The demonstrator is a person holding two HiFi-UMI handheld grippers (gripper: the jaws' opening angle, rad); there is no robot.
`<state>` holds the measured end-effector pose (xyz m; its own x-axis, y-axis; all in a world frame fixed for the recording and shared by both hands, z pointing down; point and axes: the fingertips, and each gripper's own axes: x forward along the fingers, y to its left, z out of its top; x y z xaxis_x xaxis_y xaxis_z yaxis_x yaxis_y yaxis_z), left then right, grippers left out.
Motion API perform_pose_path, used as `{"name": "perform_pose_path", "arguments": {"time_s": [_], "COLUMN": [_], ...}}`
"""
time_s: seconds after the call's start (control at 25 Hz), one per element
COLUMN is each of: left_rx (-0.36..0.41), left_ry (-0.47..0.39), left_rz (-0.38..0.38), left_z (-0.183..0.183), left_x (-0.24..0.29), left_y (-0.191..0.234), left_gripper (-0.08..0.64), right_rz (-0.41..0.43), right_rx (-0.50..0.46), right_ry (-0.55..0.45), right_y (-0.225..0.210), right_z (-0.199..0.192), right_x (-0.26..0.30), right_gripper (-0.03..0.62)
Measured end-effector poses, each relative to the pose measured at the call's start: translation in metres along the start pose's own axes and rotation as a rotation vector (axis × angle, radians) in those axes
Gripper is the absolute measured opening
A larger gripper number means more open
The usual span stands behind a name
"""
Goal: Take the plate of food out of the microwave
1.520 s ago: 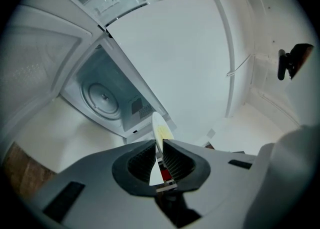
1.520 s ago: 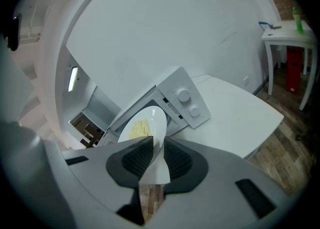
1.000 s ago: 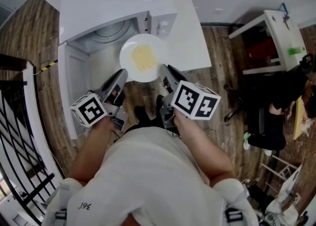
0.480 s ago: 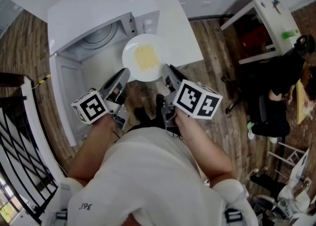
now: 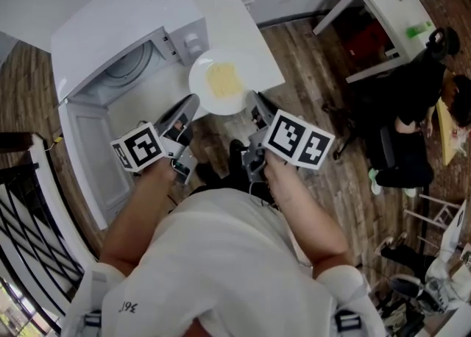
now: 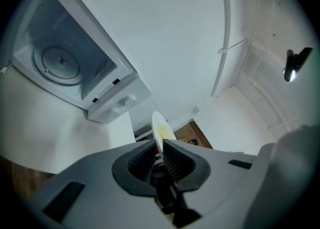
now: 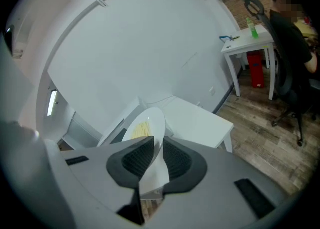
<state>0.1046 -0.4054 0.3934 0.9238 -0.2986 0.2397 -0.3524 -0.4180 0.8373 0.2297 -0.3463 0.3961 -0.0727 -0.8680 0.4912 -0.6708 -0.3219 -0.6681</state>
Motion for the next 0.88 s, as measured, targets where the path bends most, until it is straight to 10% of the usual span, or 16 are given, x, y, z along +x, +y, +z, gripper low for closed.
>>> {"name": "perform_pose_path", "arguments": {"time_s": [0.88], "left_rx": [0.032], "left_ry": [0.068], "left_rz": [-0.058], "left_z": [-0.003], "left_x": [0.07], "left_y": [-0.016], "left_gripper": [0.049], "right_rz": [-0.068], "right_rx": [0.019], "right_ry": [-0.04], "right_y": [-0.046], "right_z": [0.044], "right_x": [0.007], "right_gripper": [0.063]}}
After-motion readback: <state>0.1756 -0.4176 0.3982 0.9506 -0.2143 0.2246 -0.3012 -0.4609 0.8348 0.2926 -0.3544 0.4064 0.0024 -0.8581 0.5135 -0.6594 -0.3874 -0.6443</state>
